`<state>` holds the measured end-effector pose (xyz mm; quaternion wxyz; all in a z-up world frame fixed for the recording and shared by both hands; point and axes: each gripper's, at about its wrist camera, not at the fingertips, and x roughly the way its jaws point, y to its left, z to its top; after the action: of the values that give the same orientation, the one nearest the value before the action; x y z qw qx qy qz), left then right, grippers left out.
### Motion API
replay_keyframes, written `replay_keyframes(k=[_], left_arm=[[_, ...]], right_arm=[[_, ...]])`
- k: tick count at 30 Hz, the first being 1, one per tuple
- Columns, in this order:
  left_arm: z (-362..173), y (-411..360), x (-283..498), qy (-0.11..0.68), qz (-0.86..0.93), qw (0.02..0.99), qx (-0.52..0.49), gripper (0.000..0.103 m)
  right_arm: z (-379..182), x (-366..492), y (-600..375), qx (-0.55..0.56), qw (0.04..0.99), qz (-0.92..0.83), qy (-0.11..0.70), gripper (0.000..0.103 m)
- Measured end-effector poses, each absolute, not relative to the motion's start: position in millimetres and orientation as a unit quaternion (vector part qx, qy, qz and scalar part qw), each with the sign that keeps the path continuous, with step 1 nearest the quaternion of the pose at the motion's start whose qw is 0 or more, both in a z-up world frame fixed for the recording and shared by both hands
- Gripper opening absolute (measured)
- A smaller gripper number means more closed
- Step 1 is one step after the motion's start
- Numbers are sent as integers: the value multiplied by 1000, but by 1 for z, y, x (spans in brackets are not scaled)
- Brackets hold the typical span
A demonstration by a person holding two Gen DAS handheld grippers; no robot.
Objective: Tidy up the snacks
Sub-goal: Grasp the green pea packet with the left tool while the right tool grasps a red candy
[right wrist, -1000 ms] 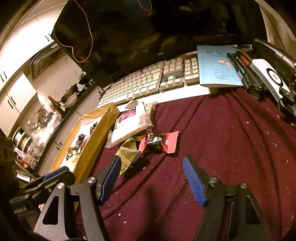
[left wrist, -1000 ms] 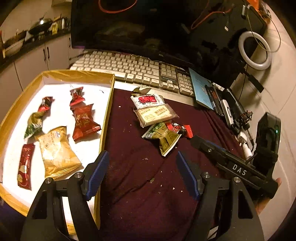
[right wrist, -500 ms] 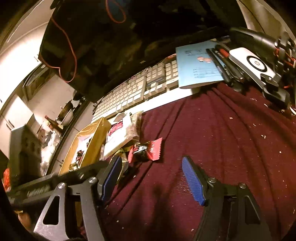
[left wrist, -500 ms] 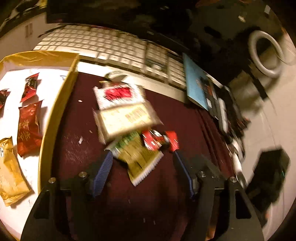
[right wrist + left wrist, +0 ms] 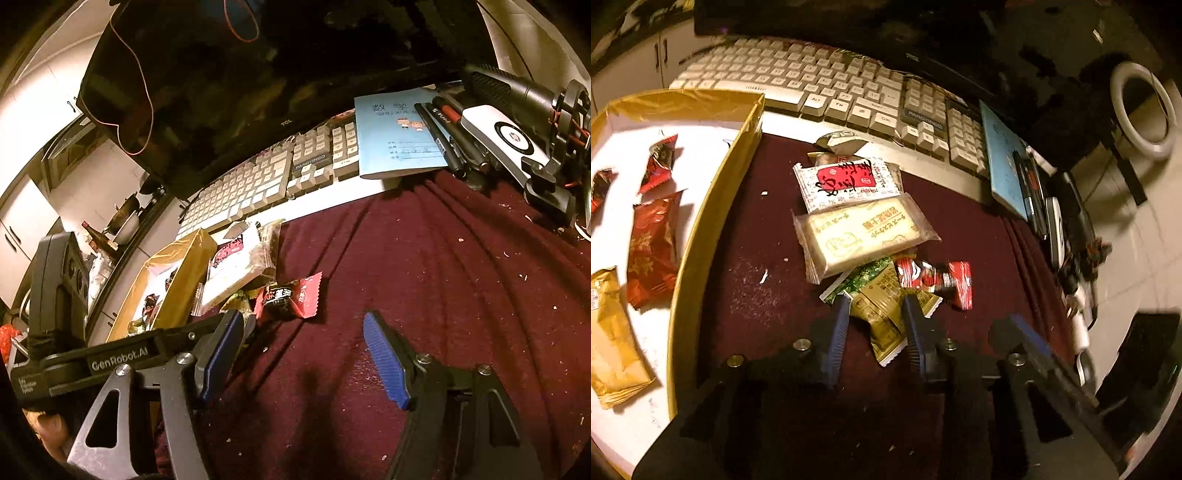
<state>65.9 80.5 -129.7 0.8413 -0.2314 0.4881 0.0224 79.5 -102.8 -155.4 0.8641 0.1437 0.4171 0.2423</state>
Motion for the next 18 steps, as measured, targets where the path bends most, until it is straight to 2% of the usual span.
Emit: replay_keyframes(k=[2,6,8,9,11,13,14,18], left_arm=[[-135,87,70,497,27,829,-255,52],[-135,94,70,487,35,823,-290,54],[-136,89,68,485,41,829,-275,47],[-136,83,65,488,34,833,-258,37],[-135,77,63,498,8,832,-244,26],[-136,74,54,502,-2,834,-227,23],[-137,74,51,504,-4,834,-224,16],[-136,88,36,493,14,844,-210,16]], right_arm=[[-155,79,-102,141,865,243,416,70],[-155,78,-101,136,867,240,415,70],[-154,77,-101,135,868,240,414,70],[-154,77,-101,135,868,239,414,70],[-154,76,-102,136,868,239,413,70],[-154,77,-102,138,867,240,414,70],[-154,77,-102,137,867,239,415,70],[-153,76,-98,127,867,246,414,70]])
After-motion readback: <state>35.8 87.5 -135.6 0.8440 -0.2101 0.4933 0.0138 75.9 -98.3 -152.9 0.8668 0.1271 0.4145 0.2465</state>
